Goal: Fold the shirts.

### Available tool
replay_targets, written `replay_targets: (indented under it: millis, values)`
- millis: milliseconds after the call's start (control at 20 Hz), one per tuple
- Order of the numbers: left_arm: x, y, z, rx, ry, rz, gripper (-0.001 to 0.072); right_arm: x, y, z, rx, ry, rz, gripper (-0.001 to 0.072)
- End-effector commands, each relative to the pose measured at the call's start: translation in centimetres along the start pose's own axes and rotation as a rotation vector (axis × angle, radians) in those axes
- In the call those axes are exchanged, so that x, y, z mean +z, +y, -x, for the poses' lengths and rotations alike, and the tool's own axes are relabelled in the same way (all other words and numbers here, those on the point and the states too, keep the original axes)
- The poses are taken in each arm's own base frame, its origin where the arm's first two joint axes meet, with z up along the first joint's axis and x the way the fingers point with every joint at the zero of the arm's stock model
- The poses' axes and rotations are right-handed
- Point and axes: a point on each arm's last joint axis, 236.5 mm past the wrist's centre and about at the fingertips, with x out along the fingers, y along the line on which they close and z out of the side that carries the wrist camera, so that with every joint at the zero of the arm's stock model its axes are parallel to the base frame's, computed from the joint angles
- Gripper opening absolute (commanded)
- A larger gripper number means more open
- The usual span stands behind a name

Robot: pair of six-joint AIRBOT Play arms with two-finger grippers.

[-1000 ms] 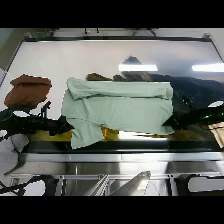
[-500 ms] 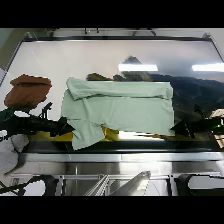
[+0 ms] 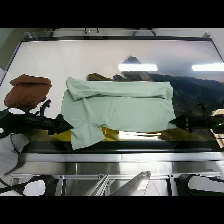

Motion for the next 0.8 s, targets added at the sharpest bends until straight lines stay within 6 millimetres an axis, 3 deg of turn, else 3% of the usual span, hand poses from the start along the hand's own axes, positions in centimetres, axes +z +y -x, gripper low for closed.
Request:
replay_targets:
  millis: [0, 100, 200, 400, 550, 750]
  values:
    - [0.6, -5.8, 5.2, -0.248, -0.028, -0.067, 0.0027, 2.3, 5.0, 4.5, 0.072, -0.169, 0.096, 0.002]
    - [1.6, -6.9, 9.1, -0.272, -0.141, -0.106, 0.0027, 3.7, 7.1, 8.4, 0.059, -0.292, 0.147, 0.002]
    - [1.8, -6.8, 11.7, -0.264, -0.233, -0.106, 0.0026, 4.3, 7.8, 10.7, 0.039, -0.359, 0.162, 0.0019]
    - [1.2, -6.9, 12.4, -0.271, -0.285, -0.098, 0.0027, 3.8, 8.6, 10.2, 0.056, -0.332, 0.185, 0.002]
    - [1.6, -8.4, 11.6, -0.258, -0.242, -0.16, 0.0026, 5.0, 9.2, 8.6, 0.027, -0.346, 0.231, 0.002]
    - [5.6, -10.5, 10.4, -0.222, -0.181, -0.233, 0.0025, 8.8, 8.2, 6.3, -0.047, -0.425, 0.245, 0.002]
